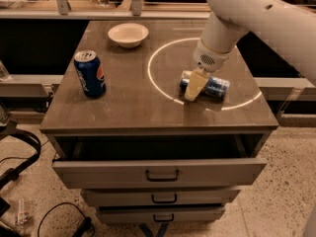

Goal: Place redbull can upright

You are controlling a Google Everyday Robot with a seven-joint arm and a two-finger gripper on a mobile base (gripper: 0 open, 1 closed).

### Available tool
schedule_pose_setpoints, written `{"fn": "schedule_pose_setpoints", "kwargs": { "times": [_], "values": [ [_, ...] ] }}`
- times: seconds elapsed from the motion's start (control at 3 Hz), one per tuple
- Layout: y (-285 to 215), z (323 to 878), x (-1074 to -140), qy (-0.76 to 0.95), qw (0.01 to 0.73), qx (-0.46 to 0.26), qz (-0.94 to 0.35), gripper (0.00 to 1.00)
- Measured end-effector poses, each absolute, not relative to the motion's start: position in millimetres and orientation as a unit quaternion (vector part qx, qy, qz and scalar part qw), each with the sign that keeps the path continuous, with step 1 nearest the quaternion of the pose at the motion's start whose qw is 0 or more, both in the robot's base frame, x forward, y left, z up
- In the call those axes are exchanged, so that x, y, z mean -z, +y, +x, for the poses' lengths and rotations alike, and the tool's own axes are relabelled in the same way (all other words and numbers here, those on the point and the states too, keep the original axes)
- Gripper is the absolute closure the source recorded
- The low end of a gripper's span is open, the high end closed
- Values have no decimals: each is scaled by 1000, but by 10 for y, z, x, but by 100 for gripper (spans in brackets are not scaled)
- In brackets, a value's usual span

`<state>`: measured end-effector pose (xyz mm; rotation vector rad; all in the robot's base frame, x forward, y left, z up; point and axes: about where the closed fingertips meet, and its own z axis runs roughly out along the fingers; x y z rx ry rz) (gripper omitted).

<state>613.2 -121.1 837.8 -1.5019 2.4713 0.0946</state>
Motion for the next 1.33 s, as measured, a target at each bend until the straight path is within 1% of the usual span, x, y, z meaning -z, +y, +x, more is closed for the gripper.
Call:
{"fn": "schedule_pose_setpoints", "kwargs": {
  "times": [0.33, 0.67, 1.0, 1.33],
  "values": [
    [-1202, 6124, -8371, 849, 121, -21, -513, 62],
    [-1194, 6125, -8348, 849, 120, -22, -514, 93],
    [-1190, 6126, -8339, 849, 120, -22, -514, 100],
    [-1189, 6126, -8339, 849, 120, -22, -514, 100]
  ]
}}
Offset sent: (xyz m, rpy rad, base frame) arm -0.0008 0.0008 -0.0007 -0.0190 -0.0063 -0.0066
